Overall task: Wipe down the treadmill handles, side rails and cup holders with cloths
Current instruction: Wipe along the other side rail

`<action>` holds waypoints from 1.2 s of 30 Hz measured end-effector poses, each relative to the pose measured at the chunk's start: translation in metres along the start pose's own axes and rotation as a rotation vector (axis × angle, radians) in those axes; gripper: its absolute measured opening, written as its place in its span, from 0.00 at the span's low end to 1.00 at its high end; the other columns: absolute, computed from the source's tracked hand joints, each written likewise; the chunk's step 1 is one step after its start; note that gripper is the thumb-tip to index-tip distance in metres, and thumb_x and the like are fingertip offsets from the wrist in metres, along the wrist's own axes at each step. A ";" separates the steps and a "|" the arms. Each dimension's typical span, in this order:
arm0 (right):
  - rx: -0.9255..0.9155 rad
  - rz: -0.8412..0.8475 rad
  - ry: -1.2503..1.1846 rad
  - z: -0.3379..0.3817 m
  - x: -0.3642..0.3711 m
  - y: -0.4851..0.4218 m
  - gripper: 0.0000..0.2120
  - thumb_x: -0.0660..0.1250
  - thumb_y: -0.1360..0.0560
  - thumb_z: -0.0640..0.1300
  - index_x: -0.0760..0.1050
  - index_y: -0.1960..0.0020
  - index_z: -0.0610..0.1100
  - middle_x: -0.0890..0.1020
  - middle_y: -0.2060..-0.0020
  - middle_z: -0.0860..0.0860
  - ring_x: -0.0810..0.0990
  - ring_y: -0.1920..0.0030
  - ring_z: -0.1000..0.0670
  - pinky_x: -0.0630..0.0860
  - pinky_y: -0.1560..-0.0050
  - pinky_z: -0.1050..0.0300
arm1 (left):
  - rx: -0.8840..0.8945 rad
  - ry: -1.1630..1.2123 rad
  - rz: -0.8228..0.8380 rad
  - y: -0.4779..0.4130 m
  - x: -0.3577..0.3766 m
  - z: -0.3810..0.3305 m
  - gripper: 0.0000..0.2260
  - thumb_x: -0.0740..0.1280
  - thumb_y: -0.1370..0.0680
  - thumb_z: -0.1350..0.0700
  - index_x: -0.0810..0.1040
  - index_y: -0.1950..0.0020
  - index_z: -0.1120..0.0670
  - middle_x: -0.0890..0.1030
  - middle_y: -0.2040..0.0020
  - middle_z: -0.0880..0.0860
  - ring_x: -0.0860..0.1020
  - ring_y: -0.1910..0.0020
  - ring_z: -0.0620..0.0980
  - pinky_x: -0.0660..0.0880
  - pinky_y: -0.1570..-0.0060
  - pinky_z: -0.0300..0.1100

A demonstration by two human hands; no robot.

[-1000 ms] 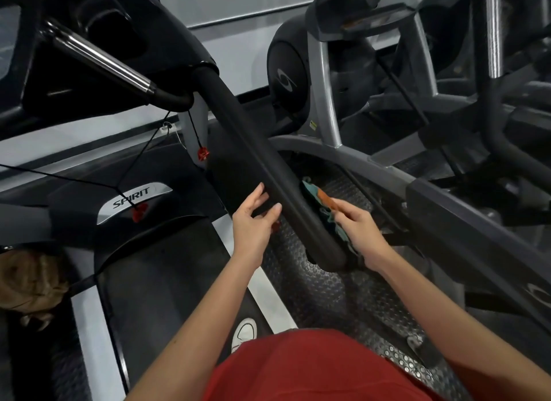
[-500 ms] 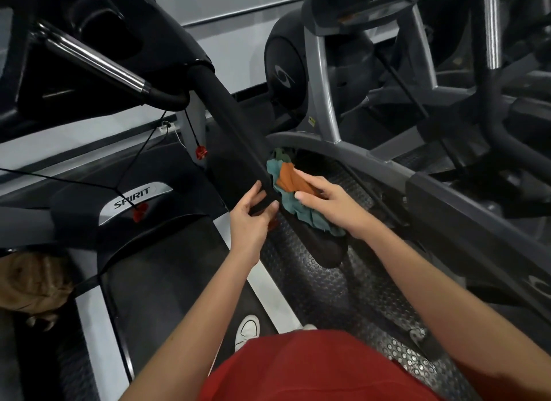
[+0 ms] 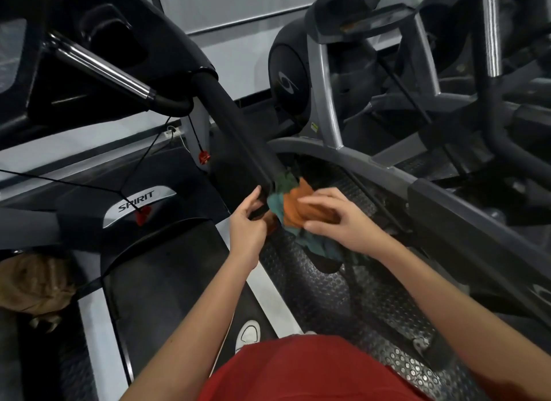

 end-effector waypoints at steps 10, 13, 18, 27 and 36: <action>-0.046 -0.109 0.247 0.015 -0.006 0.005 0.16 0.73 0.31 0.41 0.79 0.43 0.44 0.73 0.53 0.55 0.73 0.49 0.58 0.64 0.43 0.69 | 0.001 0.059 -0.046 0.005 -0.015 -0.009 0.12 0.59 0.20 0.61 0.75 0.38 0.55 0.80 0.49 0.53 0.79 0.54 0.47 0.78 0.51 0.45; -0.068 0.029 0.503 0.034 0.019 -0.013 0.22 0.74 0.33 0.45 0.77 0.39 0.48 0.71 0.45 0.48 0.67 0.42 0.47 0.58 0.37 0.63 | 0.166 0.047 -0.176 0.005 -0.034 -0.028 0.11 0.59 0.20 0.63 0.75 0.41 0.52 0.79 0.49 0.50 0.78 0.54 0.42 0.76 0.51 0.38; -0.094 0.012 -0.051 0.057 0.004 -0.039 0.20 0.68 0.28 0.31 0.74 0.40 0.46 0.74 0.43 0.46 0.77 0.45 0.57 0.71 0.42 0.66 | 0.325 -0.082 -0.049 0.004 -0.019 -0.047 0.14 0.62 0.21 0.64 0.73 0.38 0.51 0.76 0.44 0.50 0.77 0.49 0.41 0.75 0.44 0.42; 0.317 -0.284 -0.244 -0.045 -0.036 -0.009 0.14 0.58 0.22 0.33 0.78 0.47 0.46 0.81 0.57 0.51 0.78 0.58 0.55 0.73 0.55 0.61 | 0.536 -0.500 0.105 0.034 0.031 -0.036 0.22 0.75 0.32 0.54 0.77 0.39 0.50 0.61 0.41 0.49 0.63 0.39 0.40 0.58 0.39 0.23; 0.474 -0.182 -0.734 -0.064 0.008 0.007 0.13 0.54 0.21 0.34 0.76 0.56 0.43 0.84 0.71 0.52 0.81 0.71 0.56 0.77 0.70 0.67 | 0.703 -0.535 0.140 0.054 0.039 -0.027 0.16 0.66 0.30 0.60 0.80 0.42 0.56 0.69 0.45 0.50 0.70 0.42 0.47 0.67 0.37 0.41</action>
Point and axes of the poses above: each hand's wrist, its own y-axis away from the middle knuckle, its own x-axis out of the palm, z = x × y, the point moved 10 cm from there along -y, towards the middle knuckle
